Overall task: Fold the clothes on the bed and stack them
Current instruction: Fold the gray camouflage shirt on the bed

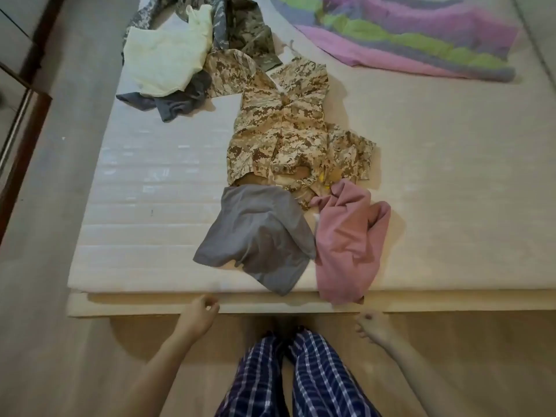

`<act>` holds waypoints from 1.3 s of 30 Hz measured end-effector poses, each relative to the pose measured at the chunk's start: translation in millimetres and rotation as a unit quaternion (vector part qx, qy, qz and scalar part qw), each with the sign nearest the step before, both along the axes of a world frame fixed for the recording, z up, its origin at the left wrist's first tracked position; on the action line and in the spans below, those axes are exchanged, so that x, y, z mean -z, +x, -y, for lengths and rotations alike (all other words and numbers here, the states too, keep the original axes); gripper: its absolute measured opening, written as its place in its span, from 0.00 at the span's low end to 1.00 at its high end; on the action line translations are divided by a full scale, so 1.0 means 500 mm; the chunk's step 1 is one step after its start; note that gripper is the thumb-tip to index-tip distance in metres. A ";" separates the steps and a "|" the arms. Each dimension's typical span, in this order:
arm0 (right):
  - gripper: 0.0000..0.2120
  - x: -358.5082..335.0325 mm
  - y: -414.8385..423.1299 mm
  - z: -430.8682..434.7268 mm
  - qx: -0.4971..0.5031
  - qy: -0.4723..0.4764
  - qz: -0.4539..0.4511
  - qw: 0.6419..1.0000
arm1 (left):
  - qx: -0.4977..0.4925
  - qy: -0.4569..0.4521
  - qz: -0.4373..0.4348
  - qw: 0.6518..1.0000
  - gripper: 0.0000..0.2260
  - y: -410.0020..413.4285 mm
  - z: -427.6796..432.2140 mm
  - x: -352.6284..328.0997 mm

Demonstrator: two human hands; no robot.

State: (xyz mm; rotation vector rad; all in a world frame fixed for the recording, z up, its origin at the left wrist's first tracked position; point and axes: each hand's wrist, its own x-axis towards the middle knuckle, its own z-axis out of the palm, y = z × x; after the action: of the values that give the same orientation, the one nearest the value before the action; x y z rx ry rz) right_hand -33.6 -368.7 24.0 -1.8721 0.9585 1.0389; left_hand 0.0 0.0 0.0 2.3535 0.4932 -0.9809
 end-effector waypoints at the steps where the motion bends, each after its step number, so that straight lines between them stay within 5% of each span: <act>1: 0.07 0.026 0.038 -0.004 -0.023 0.002 0.021 1.000 | -0.007 -0.001 0.021 1.000 0.13 0.035 0.001 0.021; 8: 0.10 0.224 0.326 -0.080 -0.146 -0.012 0.088 0.985 | 0.064 0.032 0.090 0.993 0.13 0.226 0.058 0.180; 18: 0.40 0.418 0.484 -0.161 -0.096 -0.007 0.250 0.964 | 0.034 0.004 0.143 0.989 0.24 0.263 0.123 0.379; 24: 0.20 0.392 0.485 -0.187 -0.125 0.021 0.271 0.954 | 0.032 -0.030 0.148 0.988 0.29 0.280 0.103 0.364; 28: 0.09 0.287 0.468 -0.202 -0.149 0.104 0.315 0.931 | -0.068 -0.093 0.314 0.943 0.39 0.335 0.098 0.273; 32: 0.04 0.143 0.428 -0.207 -0.321 0.167 0.344 0.866 | 0.199 -0.037 0.386 0.900 0.44 0.406 0.096 0.172; 35: 0.03 0.036 0.386 -0.196 -0.390 0.183 0.378 0.819 | 0.450 0.021 0.266 0.852 0.27 0.428 0.104 0.104; 37: 0.05 -0.023 0.363 -0.169 -0.392 0.173 0.399 0.811 | 0.498 0.034 0.172 0.849 0.13 0.426 0.101 0.059; 39: 0.09 -0.064 0.353 -0.123 -0.378 0.131 0.411 0.819 | 0.436 -0.010 0.148 0.888 0.04 0.414 0.089 0.019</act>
State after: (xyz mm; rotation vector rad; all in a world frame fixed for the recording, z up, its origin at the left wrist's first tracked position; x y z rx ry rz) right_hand 142.8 -307.0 56.2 -2.1670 -0.4595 0.5725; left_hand 207.2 -44.3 -9.4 2.6530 -0.7665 -0.9152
